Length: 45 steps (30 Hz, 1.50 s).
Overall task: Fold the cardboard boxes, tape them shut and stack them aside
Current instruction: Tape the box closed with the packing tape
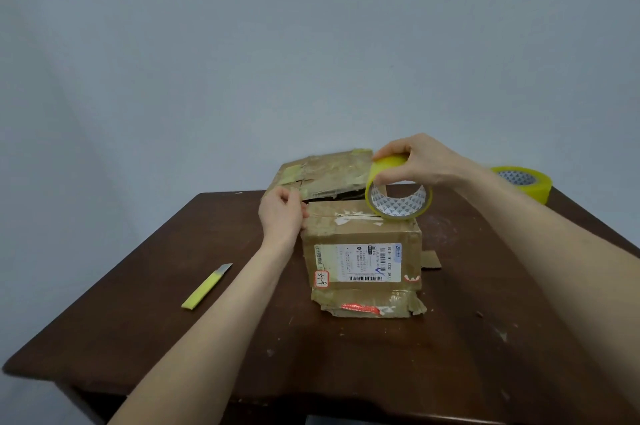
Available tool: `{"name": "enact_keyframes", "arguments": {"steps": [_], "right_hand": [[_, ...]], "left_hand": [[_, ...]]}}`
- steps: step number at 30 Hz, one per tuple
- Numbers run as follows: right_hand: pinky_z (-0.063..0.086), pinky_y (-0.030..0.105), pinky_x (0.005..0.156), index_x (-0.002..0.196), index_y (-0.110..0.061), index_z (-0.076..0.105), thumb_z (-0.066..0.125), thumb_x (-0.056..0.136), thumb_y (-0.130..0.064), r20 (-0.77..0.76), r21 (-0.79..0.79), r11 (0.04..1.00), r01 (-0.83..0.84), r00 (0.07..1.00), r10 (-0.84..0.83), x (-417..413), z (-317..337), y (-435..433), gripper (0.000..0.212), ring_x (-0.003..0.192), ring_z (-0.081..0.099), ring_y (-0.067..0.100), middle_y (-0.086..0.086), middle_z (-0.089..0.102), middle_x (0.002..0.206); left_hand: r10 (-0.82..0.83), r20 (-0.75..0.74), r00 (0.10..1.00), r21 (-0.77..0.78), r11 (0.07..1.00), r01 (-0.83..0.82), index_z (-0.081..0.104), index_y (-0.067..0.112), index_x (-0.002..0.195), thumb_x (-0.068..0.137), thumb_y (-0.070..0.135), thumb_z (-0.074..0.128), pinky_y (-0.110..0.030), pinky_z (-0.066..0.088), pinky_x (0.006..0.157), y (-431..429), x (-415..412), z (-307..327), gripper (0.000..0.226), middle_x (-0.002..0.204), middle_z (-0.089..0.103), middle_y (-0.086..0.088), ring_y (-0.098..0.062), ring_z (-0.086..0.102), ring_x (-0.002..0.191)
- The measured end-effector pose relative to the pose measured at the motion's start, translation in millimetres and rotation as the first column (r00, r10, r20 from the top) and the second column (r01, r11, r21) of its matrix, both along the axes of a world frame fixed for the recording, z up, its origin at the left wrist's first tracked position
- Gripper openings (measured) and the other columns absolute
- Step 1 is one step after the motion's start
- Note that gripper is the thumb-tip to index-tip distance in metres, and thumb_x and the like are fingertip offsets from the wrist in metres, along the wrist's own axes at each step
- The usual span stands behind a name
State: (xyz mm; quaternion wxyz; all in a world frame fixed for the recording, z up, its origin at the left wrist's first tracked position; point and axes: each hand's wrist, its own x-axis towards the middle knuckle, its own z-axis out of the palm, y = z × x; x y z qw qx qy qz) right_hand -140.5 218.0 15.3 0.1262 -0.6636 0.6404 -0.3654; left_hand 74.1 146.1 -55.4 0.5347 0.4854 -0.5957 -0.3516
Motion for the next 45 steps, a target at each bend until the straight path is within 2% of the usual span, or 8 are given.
{"name": "enact_keyframes", "arguments": {"steps": [7,16,26,28,30,33,39,45], "right_hand": [[0.039,0.024,0.083,0.117,-0.024,0.066,0.077,0.075,-0.038,-0.067,0.068,0.998,-0.011,0.998,0.015,3,1,-5,0.046,0.105,0.054,0.014,-0.005,0.059,0.116],[0.045,0.023,0.068,0.110,-0.023,0.065,0.079,0.073,-0.038,-0.096,-0.028,1.000,0.009,0.995,-0.012,25,4,-5,0.043,0.096,0.055,0.016,-0.002,0.058,0.107],[0.038,0.026,0.073,0.114,-0.020,0.060,0.077,0.074,-0.041,-0.066,-0.010,0.999,0.048,0.997,-0.049,36,-6,-13,0.048,0.097,0.051,0.018,0.000,0.055,0.108],[0.040,0.027,0.072,0.113,-0.021,0.061,0.077,0.074,-0.042,-0.037,-0.013,0.999,0.051,0.998,-0.051,34,-8,-13,0.047,0.098,0.054,0.019,0.001,0.057,0.110],[0.042,0.024,0.066,0.112,-0.021,0.062,0.077,0.074,-0.043,0.013,-0.009,0.998,0.059,0.998,-0.059,30,-9,-10,0.047,0.094,0.056,0.019,0.000,0.058,0.107],[0.045,0.024,0.061,0.112,-0.022,0.063,0.077,0.074,-0.043,0.072,-0.005,0.998,0.064,0.995,-0.063,27,-12,-7,0.045,0.088,0.058,0.019,-0.002,0.057,0.102],[0.046,0.023,0.068,0.115,-0.028,0.062,0.075,0.077,-0.042,0.072,-0.005,0.999,0.036,0.997,-0.035,27,-17,-3,0.043,0.098,0.056,0.016,-0.001,0.059,0.114],[0.052,0.029,0.073,0.117,-0.021,0.059,0.079,0.069,-0.048,0.165,-0.039,0.990,0.137,0.978,-0.129,26,-23,2,0.059,0.094,0.058,0.018,-0.001,0.059,0.108]], "left_hand": [[0.020,0.293,0.956,-0.097,0.995,0.010,0.048,0.010,0.070,0.091,0.016,0.048,-0.014,0.036,0.054,-3,16,-6,0.022,0.070,0.057,-0.004,-0.011,0.045,0.061],[0.104,0.288,0.952,-0.086,0.993,-0.082,0.045,0.012,0.067,0.092,0.016,0.047,-0.020,0.033,0.055,-3,24,-16,0.025,0.074,0.056,-0.004,-0.012,0.043,0.065],[-0.124,0.161,0.979,0.352,0.934,0.061,0.051,0.009,0.066,0.096,0.024,0.052,-0.025,0.036,0.046,-10,23,-39,0.033,0.056,0.052,-0.006,-0.016,0.042,0.041],[-0.157,0.199,0.967,0.403,0.913,0.065,0.061,0.006,0.094,0.093,0.027,0.059,-0.024,0.043,0.045,-12,27,-38,0.021,0.069,0.061,-0.009,-0.015,0.048,0.042],[-0.083,0.312,0.946,0.256,0.967,0.000,0.051,0.008,0.126,0.091,0.019,0.061,-0.026,0.051,0.068,-12,33,-31,0.038,0.107,0.064,-0.010,-0.016,0.062,0.066],[-0.025,0.489,0.872,-0.202,0.969,0.141,0.052,0.011,0.132,0.094,0.017,0.051,-0.025,0.038,0.099,8,24,-8,0.039,0.133,0.055,-0.004,-0.017,0.055,0.117],[0.019,0.939,0.342,-0.182,0.874,0.451,0.026,0.010,0.147,0.091,0.062,0.037,-0.031,0.015,0.116,37,-4,-18,0.078,0.156,0.026,-0.008,-0.020,0.022,0.143],[0.068,0.930,0.362,-0.257,0.823,0.507,0.022,0.013,0.149,0.093,0.059,0.037,-0.030,0.023,0.113,30,2,-24,0.074,0.155,0.028,-0.002,-0.016,0.024,0.142]]}}
